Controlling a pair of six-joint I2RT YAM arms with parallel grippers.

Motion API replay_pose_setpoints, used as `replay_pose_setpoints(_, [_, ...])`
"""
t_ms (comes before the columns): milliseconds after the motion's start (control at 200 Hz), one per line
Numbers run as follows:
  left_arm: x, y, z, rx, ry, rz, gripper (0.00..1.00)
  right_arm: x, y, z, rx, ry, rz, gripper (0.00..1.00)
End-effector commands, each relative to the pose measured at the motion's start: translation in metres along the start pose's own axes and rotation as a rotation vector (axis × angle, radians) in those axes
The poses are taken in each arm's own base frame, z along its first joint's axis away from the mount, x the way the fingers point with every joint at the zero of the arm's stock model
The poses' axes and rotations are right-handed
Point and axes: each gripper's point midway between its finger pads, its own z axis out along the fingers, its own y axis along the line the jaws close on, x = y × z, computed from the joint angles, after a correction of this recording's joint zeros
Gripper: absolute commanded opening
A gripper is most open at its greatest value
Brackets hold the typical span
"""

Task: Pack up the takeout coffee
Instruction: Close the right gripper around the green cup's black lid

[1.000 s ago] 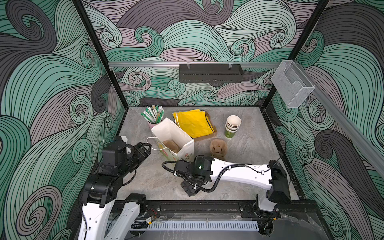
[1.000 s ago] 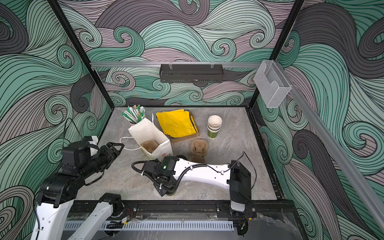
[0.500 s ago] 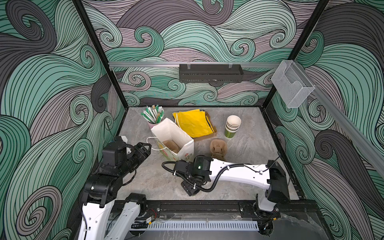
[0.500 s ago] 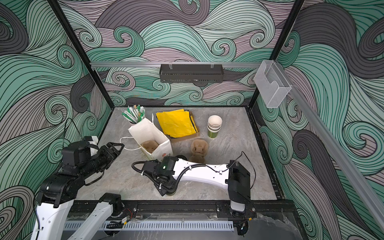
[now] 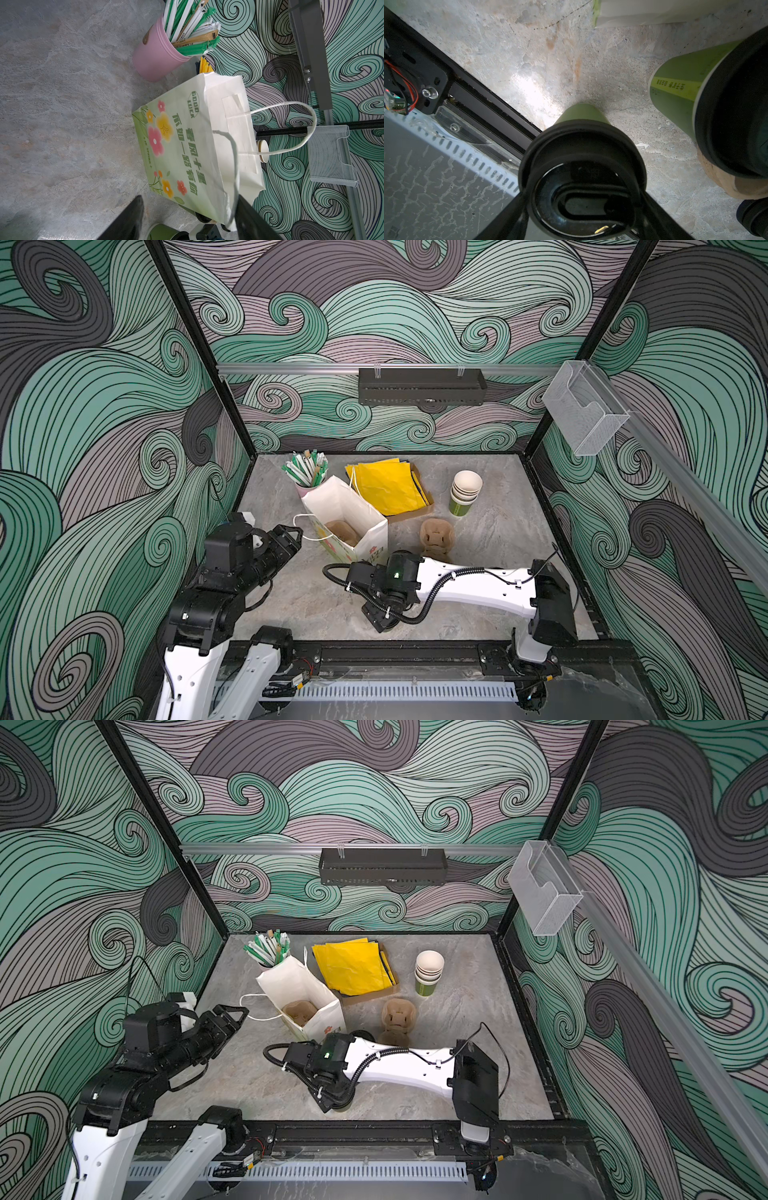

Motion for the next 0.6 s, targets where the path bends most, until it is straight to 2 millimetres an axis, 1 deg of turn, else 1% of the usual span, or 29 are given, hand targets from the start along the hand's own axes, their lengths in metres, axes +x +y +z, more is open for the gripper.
replay_pose_setpoints(0, [-0.003, 0.000, -0.010, 0.003, -0.023, -0.003, 0.71, 0.007, -0.004, 0.012, 0.019, 0.045, 0.004, 0.76])
replay_pose_setpoints(225, [-0.003, 0.000, -0.010, 0.000, -0.026, -0.004, 0.71, 0.008, -0.005, 0.012, 0.020, 0.045, 0.008, 0.73])
replay_pose_setpoints(465, [-0.003, 0.001, -0.010, -0.004, -0.028, -0.006, 0.71, 0.007, -0.006, -0.003, 0.007, 0.017, 0.021, 0.70])
replay_pose_setpoints(595, [-0.003, 0.001, -0.010, -0.006, -0.028, -0.005, 0.71, 0.011, -0.007, -0.014, 0.000, 0.012, 0.023, 0.69])
